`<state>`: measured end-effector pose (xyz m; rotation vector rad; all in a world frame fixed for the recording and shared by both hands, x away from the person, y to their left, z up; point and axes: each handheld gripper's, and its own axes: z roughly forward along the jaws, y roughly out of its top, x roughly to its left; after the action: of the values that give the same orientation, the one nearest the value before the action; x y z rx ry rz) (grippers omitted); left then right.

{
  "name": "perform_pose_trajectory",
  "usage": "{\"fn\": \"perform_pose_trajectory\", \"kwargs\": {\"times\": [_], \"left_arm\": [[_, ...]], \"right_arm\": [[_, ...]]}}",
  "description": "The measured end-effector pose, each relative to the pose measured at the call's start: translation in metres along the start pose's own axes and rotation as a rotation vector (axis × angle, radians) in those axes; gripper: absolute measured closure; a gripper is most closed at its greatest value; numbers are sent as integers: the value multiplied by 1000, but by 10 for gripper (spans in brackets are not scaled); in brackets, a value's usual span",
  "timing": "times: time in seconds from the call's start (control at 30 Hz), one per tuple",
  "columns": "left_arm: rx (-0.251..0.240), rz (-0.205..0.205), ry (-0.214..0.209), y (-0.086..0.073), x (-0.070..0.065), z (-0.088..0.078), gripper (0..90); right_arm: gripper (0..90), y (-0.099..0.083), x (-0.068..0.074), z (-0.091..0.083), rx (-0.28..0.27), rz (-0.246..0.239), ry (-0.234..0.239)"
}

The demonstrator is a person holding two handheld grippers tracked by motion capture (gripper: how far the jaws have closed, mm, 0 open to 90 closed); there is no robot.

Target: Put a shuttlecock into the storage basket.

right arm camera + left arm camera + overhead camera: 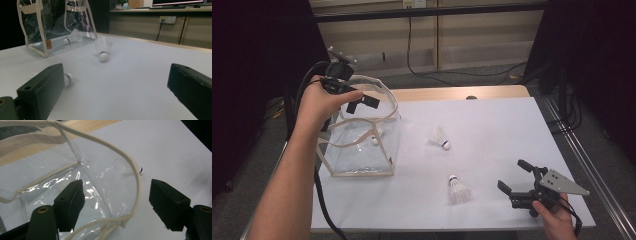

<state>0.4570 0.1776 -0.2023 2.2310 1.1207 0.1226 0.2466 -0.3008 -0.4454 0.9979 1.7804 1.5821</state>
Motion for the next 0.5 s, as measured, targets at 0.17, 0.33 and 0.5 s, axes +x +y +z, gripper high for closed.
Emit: {"fn": "perform_pose_trajectory", "kwargs": {"times": [0.17, 0.33, 0.5], "left_arm": [[18, 42, -22, 1, -11, 2, 253], [21, 63, -40, 2, -18, 4, 236], [23, 77, -55, 2, -24, 5, 229]], "right_arm": [[7, 0, 0, 0, 0, 1, 0], [6, 0, 0, 0, 1, 0, 0], [7, 0, 0, 0, 0, -1, 0]]}}
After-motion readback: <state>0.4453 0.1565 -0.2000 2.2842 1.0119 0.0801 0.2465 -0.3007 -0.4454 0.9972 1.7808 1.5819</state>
